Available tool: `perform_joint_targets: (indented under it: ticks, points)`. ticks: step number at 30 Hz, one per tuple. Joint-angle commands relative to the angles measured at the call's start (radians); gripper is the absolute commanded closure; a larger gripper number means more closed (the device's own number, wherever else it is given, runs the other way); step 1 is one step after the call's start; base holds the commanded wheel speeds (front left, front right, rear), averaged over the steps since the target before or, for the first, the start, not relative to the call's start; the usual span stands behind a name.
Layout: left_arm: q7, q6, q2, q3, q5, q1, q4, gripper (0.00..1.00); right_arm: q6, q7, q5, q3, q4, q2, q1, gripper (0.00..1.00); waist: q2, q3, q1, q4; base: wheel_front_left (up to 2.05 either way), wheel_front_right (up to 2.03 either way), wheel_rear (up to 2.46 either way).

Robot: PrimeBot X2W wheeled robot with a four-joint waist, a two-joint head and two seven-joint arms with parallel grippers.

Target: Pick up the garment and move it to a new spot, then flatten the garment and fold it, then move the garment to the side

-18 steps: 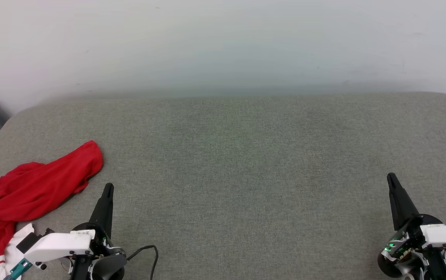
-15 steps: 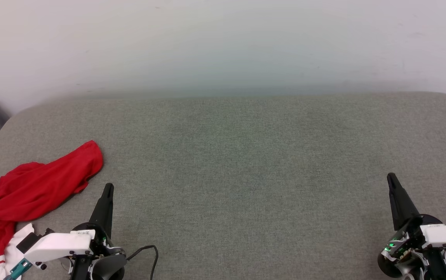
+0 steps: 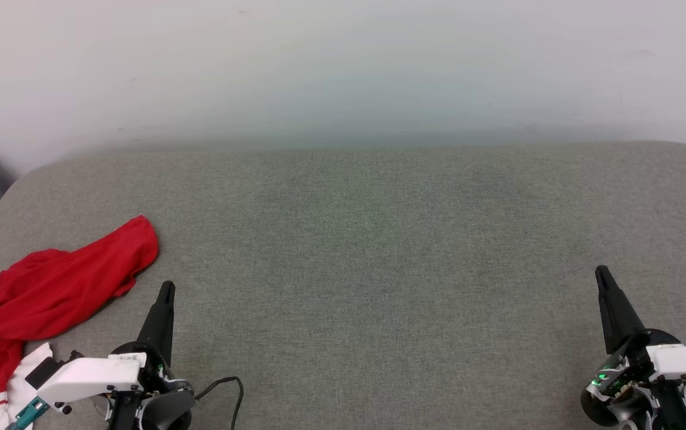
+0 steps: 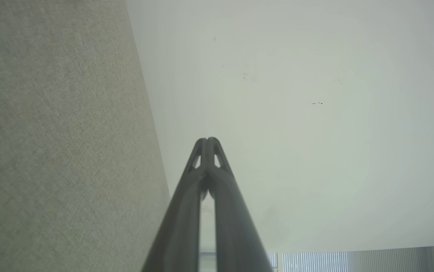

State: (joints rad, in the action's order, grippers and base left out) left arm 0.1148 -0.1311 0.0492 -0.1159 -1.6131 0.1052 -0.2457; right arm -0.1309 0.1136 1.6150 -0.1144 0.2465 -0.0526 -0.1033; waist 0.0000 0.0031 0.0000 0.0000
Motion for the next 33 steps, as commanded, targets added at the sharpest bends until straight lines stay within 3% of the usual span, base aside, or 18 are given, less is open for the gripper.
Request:
perform_joint_targets:
  ticks: [1, 8, 9, 23, 33]
  points:
    - [0.002, -0.004, -0.002, -0.001, 0.001, 0.008, 0.000, 1.00, 0.000, 0.001, -0.006, -0.001, 0.001, 0.004, -0.013, 1.00, 0.0000, 0.000, 0.0000, 0.000, 0.00, 0.00, 0.00]
    - [0.002, -0.004, -0.002, -0.001, 0.001, 0.008, 0.000, 1.00, 0.000, 0.001, -0.006, -0.001, 0.001, 0.004, -0.013, 1.00, 0.0000, 0.000, 0.0000, 0.000, 0.00, 0.00, 0.00]
    - [0.000, 0.000, 0.000, 0.001, 0.000, -0.001, -0.003, 0.00, 0.000, 0.000, 0.000, 0.000, 0.002, 0.000, 0.002, 0.00, 0.0000, 0.000, 0.0000, 0.000, 0.00, 0.00, 0.00]
    - [-0.064, 0.000, 0.000, 0.074, 0.031, 0.002, 0.020, 0.00, 0.000, -0.064, -0.037, 0.039, -0.037, -0.001, 0.022, 0.00, 0.0000, 0.000, 0.0000, -0.001, 0.00, 0.00, 0.00]
    - [-0.109, 0.000, 0.000, 0.091, 0.214, 0.003, 0.054, 0.00, 0.000, -0.109, -0.180, 0.058, -0.056, -0.014, 0.029, 0.00, 0.0000, -0.003, 0.0000, 0.000, 0.00, 0.00, 0.00]
